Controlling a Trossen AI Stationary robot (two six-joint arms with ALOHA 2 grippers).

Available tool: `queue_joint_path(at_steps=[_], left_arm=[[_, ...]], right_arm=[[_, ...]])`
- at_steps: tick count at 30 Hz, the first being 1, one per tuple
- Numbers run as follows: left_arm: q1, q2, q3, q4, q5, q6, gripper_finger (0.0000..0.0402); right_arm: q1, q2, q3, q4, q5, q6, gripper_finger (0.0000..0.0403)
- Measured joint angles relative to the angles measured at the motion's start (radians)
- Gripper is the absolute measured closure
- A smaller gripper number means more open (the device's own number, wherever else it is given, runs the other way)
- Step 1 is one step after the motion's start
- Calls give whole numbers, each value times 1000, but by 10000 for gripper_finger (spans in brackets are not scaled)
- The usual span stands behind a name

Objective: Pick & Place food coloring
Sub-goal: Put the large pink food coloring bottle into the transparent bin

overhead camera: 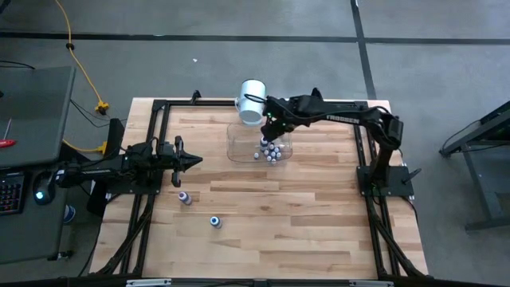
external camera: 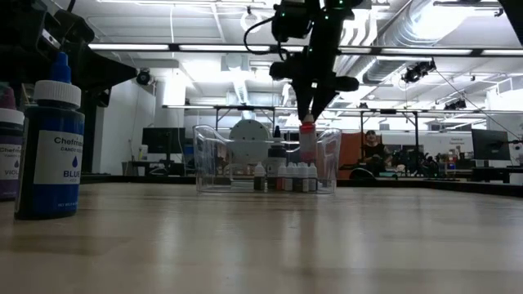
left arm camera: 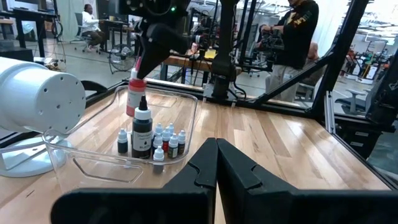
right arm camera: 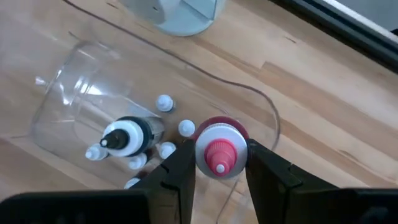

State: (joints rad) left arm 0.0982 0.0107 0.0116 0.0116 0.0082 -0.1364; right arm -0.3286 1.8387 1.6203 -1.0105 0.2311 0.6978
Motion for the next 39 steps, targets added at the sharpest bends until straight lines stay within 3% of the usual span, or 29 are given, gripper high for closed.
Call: queue_joint_path(at_steps=[16,25,39], left_arm=[[0,0,0,0,0,0,401],[0,0,0,0,0,0,401],[0,0,0,0,0,0,401]], right_arm=[[-27,42,-1,14,8,54,296],[-26,37,-146,213,-40,111,296],[-27,35,-163,212,-31,80,295]])
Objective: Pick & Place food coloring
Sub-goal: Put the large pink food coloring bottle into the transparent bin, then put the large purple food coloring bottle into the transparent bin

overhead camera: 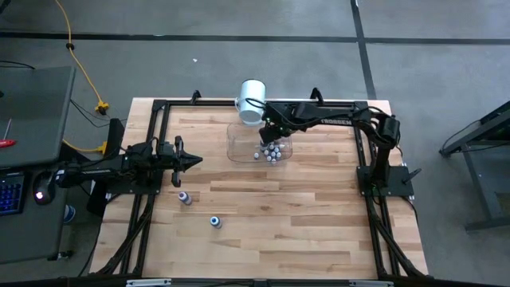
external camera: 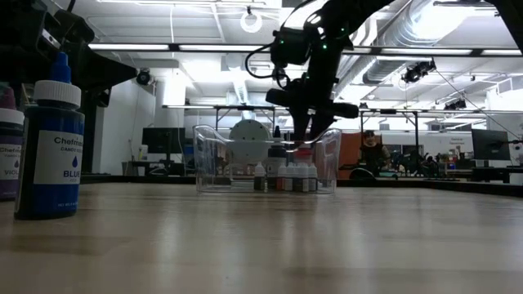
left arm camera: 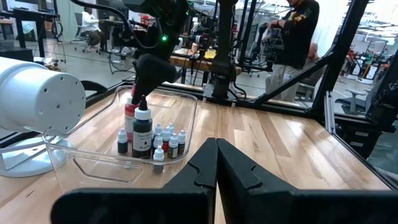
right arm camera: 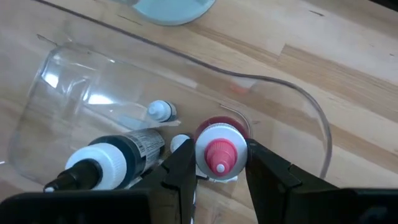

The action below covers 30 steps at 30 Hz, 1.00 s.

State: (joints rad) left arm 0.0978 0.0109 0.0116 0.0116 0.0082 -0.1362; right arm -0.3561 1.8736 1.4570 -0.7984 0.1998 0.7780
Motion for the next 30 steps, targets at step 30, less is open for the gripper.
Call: queue_joint_path(at_steps=[30], left_arm=[[0,0,0,0,0,0,401]], right_arm=[[3,-129,0,-7,26,-117,199]])
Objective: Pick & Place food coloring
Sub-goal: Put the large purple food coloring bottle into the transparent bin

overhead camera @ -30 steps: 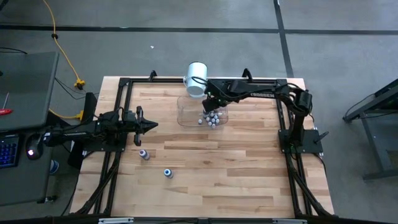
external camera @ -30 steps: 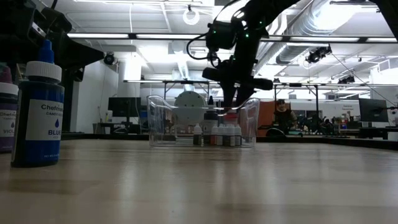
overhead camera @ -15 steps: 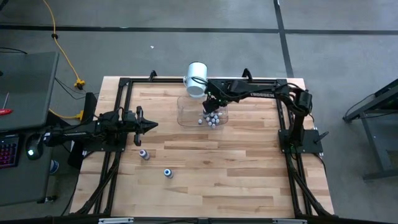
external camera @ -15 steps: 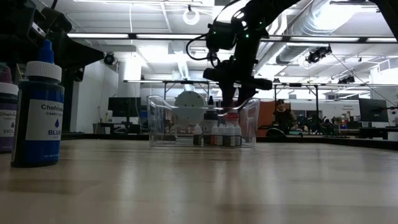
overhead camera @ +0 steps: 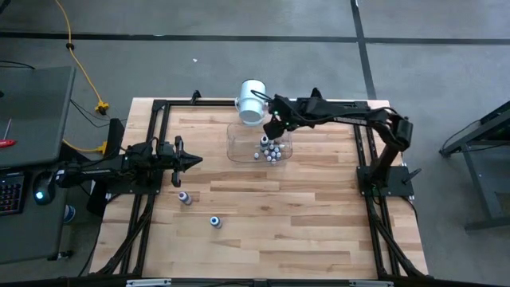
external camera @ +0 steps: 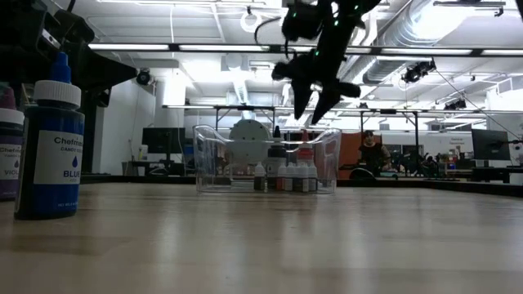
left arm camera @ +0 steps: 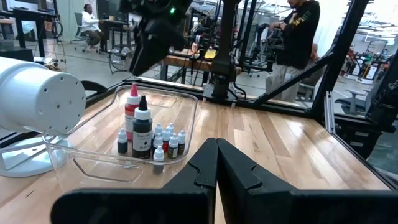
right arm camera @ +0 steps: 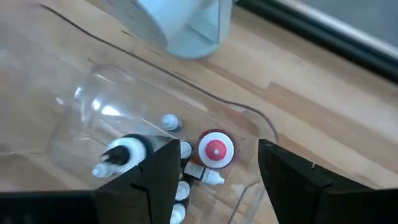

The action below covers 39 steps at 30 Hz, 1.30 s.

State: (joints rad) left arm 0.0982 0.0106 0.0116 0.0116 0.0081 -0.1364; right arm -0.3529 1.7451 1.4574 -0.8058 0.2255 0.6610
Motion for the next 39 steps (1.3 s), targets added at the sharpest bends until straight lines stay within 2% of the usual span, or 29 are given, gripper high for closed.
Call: queue_joint_path(at_steps=[6,12,21,26,29,32,39], left_arm=[[0,0,0,0,0,0,401],[0,0,0,0,0,0,401],[0,0,0,0,0,0,401],[0,0,0,0,0,0,401],[0,0,0,0,0,0,401],[0,0,0,0,0,0,401],[0,0,0,0,0,0,401]], right_arm=[[66,-97,0,4,3,-79,199],[211,-170,0,3,4,-195,199],[408,-182,1,-3,-22,-222,199],[476,-203,-11,5,46,-246,199],[492,-287,-119,62,58,-208,198],[500,-407,-311,209,57,-161,198],[505,-781,-748,501,104,-144,198]])
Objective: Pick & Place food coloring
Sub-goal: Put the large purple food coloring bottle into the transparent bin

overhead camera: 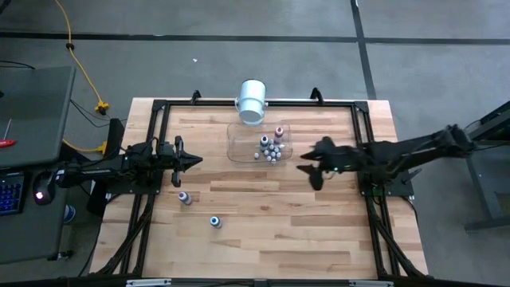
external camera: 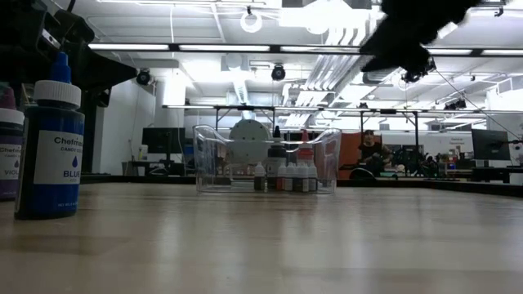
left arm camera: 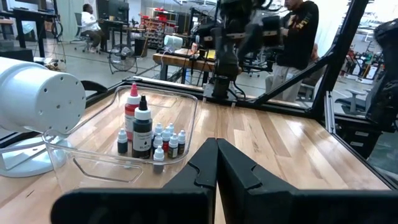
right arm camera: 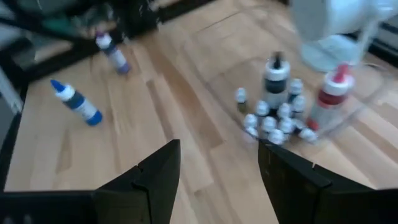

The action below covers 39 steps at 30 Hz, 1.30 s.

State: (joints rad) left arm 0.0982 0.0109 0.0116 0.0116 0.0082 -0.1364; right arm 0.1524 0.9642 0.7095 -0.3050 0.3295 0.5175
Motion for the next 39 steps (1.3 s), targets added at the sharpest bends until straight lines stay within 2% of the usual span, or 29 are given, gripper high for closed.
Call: queue_joint_path(at_steps=[4,7,11,16,27,31,34,39], left_arm=[[0,0,0,0,0,0,401],[0,0,0,0,0,0,401],[0,0,0,0,0,0,401],[0,0,0,0,0,0,401],[0,0,0,0,0,0,401],[0,0,0,0,0,0,401],[0,0,0,0,0,0,401],[0,0,0,0,0,0,401]], right_arm=[[3,-234,-179,97,-1,25,198],[16,-381,-266,98,-14,32,198],[24,-561,-347,99,28,-28,198],[24,-710,-403,99,100,-140,199],[24,-900,-523,105,141,-189,250],[24,-955,-572,157,142,-250,267],[24,-956,-595,233,110,-324,285],[22,-946,-595,309,-19,-424,336]])
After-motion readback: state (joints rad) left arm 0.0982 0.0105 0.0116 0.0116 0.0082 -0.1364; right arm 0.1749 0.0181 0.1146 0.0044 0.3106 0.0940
